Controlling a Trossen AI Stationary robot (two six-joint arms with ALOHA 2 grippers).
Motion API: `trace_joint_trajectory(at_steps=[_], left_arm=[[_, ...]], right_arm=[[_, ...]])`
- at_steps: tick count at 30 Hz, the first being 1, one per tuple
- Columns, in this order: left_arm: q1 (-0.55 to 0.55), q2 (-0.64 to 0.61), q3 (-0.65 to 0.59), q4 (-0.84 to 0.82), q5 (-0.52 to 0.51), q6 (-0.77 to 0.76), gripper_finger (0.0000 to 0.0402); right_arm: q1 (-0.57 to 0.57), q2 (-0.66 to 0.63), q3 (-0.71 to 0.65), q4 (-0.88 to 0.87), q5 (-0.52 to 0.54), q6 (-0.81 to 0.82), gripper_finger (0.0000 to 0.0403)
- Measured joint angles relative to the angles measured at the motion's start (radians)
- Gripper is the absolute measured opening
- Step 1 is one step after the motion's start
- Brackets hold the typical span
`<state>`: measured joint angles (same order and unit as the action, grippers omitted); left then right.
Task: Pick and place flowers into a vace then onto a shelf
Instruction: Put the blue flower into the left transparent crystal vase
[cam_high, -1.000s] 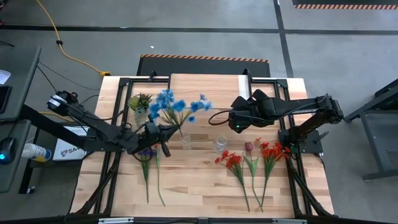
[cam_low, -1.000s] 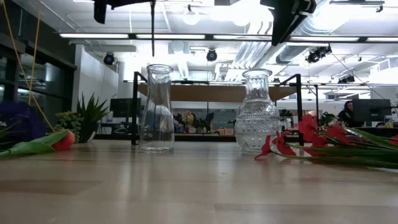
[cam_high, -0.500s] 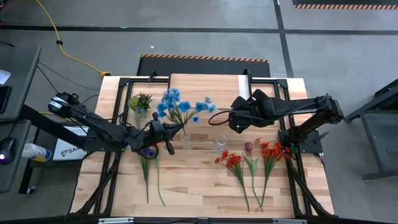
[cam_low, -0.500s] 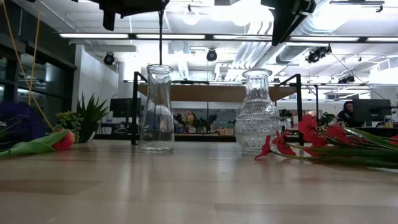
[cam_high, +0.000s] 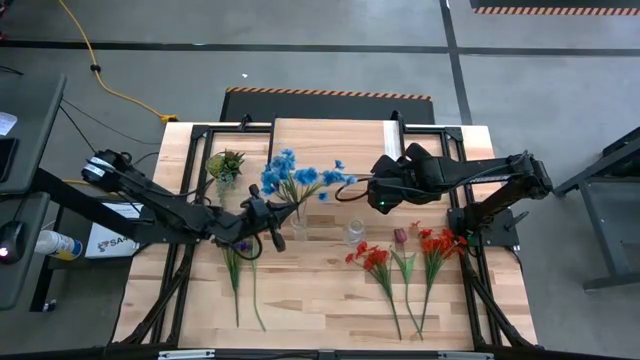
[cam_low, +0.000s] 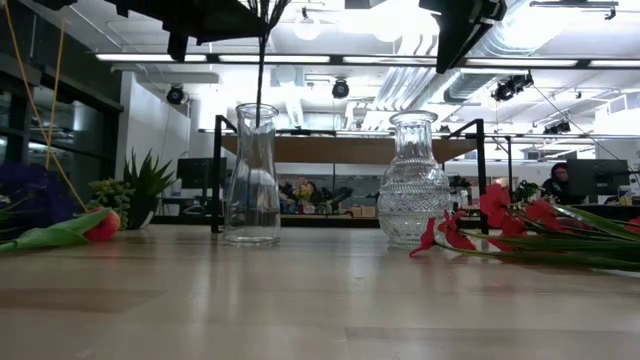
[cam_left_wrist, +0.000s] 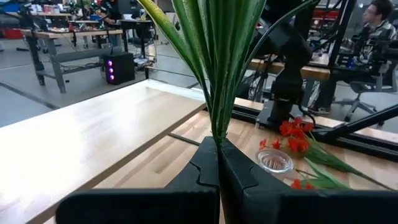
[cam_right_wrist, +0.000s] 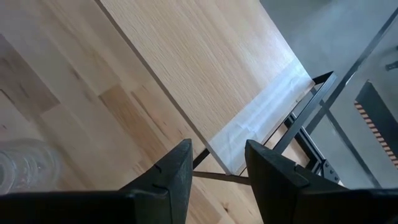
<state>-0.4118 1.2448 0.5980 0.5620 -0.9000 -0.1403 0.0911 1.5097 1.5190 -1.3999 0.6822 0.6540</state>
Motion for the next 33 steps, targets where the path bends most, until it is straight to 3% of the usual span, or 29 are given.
trace_joint_trajectory(at_steps=[21, 33], left_arm=[[-0.001, 0.063, -0.001, -0.102, 0.012, -0.172, 0.0027], [-0.001, 0.063, -0.001, -0.154, -0.005, -0.208, 0.0027]], right_arm=[[0.0, 0.0, 0.0, -0.015, -0.004, -0.007, 0.0139], [0.0, 0.0, 0.0, -0.156, -0.071, -0.007, 0.0139]])
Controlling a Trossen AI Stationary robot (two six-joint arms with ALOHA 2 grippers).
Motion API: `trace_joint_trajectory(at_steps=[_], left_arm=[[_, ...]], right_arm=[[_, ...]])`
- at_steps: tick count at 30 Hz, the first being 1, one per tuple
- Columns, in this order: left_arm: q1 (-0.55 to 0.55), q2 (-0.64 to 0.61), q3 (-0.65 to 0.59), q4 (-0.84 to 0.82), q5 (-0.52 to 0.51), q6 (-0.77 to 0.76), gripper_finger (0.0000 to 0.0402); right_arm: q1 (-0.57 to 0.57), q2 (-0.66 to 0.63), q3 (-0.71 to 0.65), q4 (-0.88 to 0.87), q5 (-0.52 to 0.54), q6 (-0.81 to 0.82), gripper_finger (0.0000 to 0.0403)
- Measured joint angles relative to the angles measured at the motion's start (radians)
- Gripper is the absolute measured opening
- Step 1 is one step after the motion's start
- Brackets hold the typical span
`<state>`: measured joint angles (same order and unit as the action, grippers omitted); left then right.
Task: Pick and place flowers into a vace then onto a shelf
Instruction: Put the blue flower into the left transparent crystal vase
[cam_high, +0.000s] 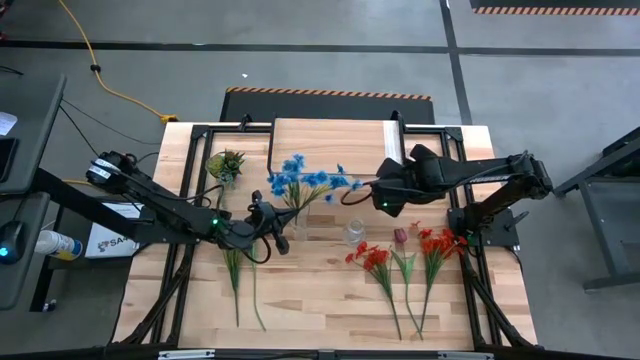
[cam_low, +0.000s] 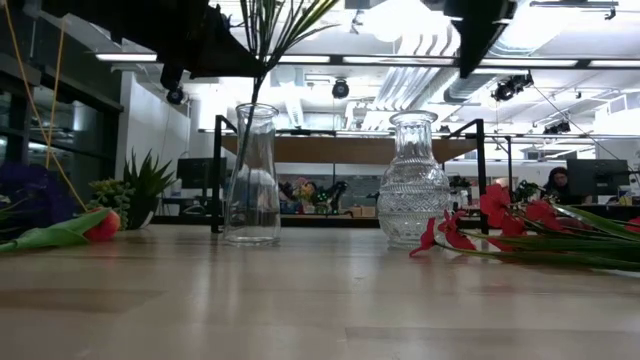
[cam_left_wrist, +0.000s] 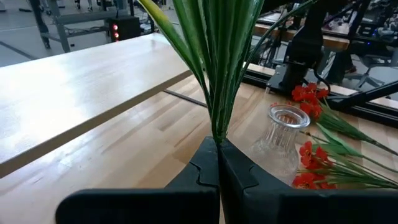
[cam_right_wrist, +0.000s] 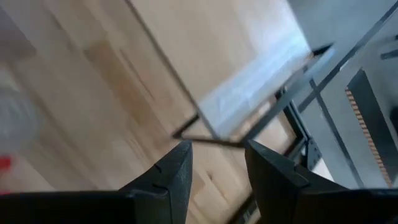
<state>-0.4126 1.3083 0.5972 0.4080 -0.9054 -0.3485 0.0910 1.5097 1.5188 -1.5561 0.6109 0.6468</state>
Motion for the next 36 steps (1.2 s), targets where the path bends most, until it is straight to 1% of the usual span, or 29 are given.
trace_joint_trajectory(at_steps=[6, 10, 13, 19, 24, 28, 32, 36], left_arm=[[0.0, 0.0, 0.0, -0.018, -0.001, -0.001, 0.0027], [0.0, 0.0, 0.0, -0.022, -0.003, -0.001, 0.0027], [0.0, 0.0, 0.0, -0.024, -0.003, -0.001, 0.0027], [0.0, 0.0, 0.0, -0.039, -0.005, -0.004, 0.0027], [0.0, 0.0, 0.0, -0.049, -0.006, -0.016, 0.0027], [0.0, 0.0, 0.0, -0.056, -0.006, -0.024, 0.0027], [0.0, 0.0, 0.0, -0.056, -0.006, -0.024, 0.0027], [0.0, 0.0, 0.0, -0.056, -0.004, -0.024, 0.0042]], right_arm=[[0.0, -0.007, 0.0, -0.014, -0.095, -0.032, 0.0139], [0.0, -0.021, 0.0, -0.015, -0.189, -0.051, 0.0139], [0.0, -0.032, 0.0, -0.015, -0.293, -0.063, 0.0139], [0.001, -0.034, 0.0, -0.014, -0.562, -0.094, 0.0139], [0.008, -0.034, 0.0, -0.015, -0.698, -0.09, 0.0139], [0.037, -0.034, 0.0, -0.015, -0.741, -0.087, 0.0139], [0.076, -0.034, 0.0, -0.015, -0.74, -0.075, 0.0139], [0.112, -0.034, 0.0, -0.01, -0.728, -0.041, 0.0139]])
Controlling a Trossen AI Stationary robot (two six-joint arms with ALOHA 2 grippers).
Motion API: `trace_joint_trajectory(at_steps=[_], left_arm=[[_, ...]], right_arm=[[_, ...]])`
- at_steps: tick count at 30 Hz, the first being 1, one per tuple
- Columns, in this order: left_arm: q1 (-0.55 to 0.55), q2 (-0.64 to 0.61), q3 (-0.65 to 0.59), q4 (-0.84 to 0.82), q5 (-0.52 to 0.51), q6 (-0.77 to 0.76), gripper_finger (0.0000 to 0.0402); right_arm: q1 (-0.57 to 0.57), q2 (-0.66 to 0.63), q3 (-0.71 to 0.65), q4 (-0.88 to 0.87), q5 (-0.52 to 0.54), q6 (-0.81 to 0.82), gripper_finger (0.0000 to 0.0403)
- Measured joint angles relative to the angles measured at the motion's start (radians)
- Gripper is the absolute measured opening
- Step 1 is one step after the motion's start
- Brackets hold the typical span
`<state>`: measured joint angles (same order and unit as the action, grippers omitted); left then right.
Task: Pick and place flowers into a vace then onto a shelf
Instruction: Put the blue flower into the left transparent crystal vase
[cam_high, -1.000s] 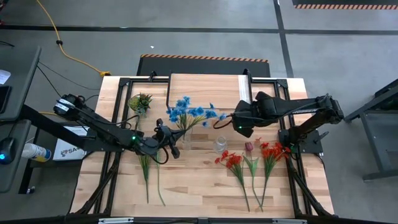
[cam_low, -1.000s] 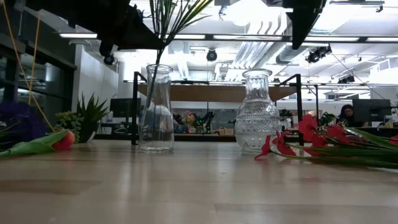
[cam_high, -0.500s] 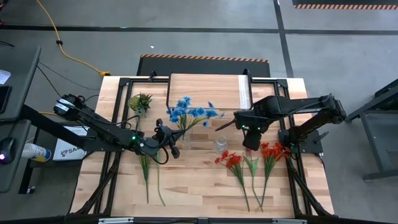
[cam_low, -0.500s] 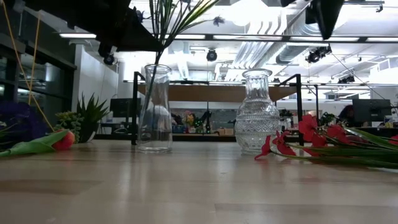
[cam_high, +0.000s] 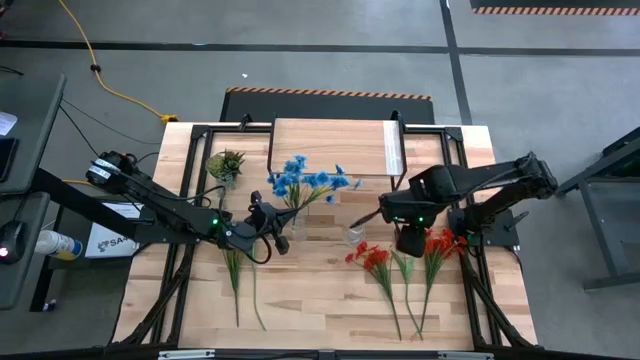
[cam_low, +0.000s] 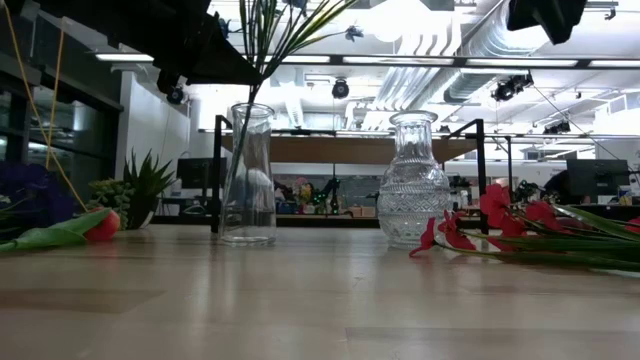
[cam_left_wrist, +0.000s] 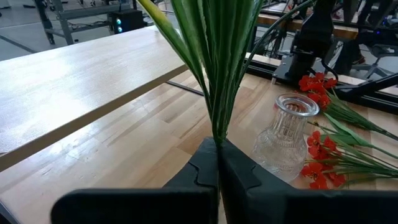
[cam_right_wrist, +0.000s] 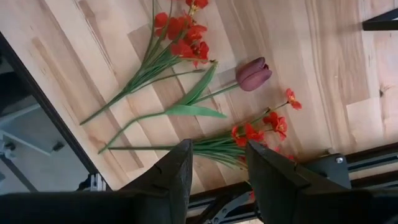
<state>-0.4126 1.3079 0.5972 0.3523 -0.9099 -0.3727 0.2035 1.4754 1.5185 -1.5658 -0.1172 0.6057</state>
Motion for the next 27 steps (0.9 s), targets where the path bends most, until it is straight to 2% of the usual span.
trace_joint_trajectory(at_steps=[9, 18, 27], left_arm=[[0.0, 0.0, 0.0, 0.0, 0.01, 0.0, 0.0033], [0.0, 0.0, 0.0, 0.0, 0.04, -0.005, 0.0088], [0.0, 0.0, 0.0, 0.001, 0.085, -0.006, 0.0098]], right_arm=[[0.053, 0.0, 0.0, 0.008, 0.035, 0.053, 0.0139], [0.068, 0.0, 0.0, 0.01, 0.07, 0.051, 0.0139], [0.068, 0.0, 0.0, 0.01, 0.086, 0.049, 0.0139]])
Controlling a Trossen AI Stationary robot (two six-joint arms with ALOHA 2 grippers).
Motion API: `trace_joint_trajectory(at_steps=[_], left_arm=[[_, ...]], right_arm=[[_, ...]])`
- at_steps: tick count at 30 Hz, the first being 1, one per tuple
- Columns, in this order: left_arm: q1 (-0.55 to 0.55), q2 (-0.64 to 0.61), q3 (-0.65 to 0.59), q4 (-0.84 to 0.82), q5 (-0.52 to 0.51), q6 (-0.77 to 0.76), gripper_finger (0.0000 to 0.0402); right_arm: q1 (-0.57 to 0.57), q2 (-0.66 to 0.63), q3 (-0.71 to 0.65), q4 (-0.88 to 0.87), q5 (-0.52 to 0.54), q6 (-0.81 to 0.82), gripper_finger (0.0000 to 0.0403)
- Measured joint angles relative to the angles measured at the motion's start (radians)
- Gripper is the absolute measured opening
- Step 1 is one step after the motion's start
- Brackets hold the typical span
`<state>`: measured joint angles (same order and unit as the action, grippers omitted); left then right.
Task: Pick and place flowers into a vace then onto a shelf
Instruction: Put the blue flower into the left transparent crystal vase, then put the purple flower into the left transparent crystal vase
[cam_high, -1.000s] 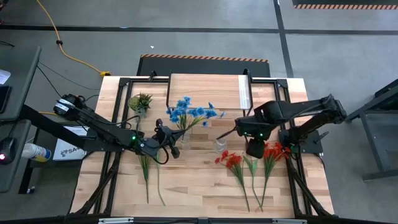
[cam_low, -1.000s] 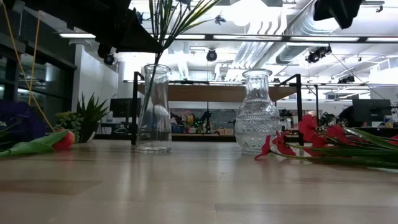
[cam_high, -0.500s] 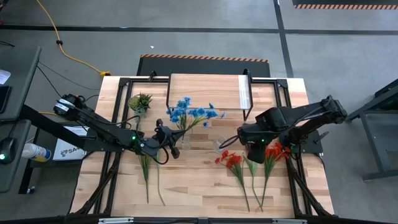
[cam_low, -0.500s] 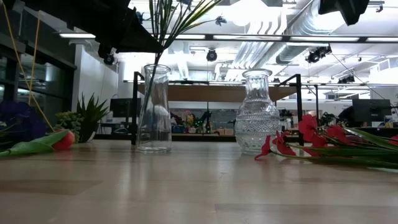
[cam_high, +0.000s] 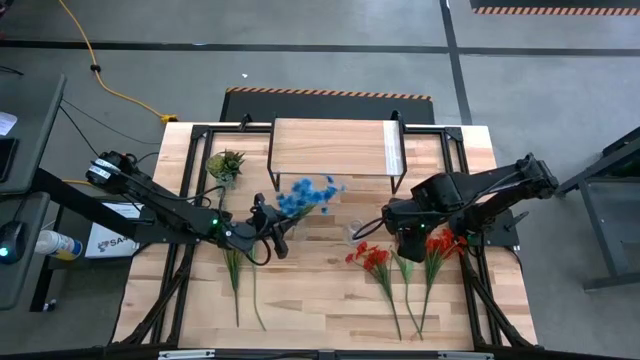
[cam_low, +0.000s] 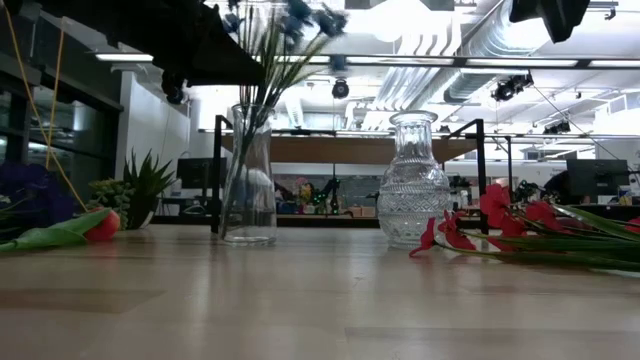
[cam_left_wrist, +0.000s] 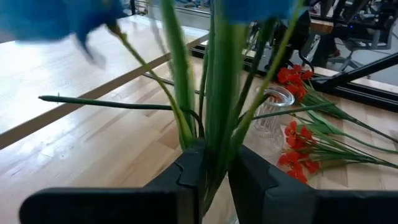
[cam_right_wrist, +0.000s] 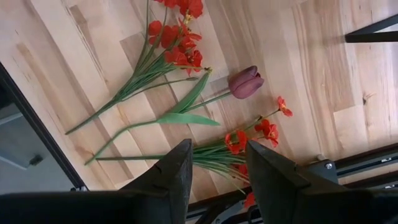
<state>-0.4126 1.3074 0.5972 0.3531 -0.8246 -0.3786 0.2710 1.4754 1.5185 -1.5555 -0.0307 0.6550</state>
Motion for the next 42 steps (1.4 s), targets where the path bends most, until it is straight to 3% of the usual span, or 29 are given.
trace_joint_trajectory(at_steps=[25, 34, 42], left_arm=[[-0.001, -0.051, 0.0, -0.095, 0.012, 0.007, 0.0099], [-0.001, -0.165, 0.0, -0.267, 0.115, 0.001, 0.0099], [-0.002, -0.243, 0.0, -0.432, 0.144, -0.071, 0.0099]], right_arm=[[0.0, 0.0, 0.001, -0.008, 0.001, -0.008, 0.0139], [0.0, 0.0, 0.001, -0.008, 0.001, -0.008, 0.0139], [0.0, 0.0, 0.001, -0.007, 0.001, -0.005, 0.0139]])
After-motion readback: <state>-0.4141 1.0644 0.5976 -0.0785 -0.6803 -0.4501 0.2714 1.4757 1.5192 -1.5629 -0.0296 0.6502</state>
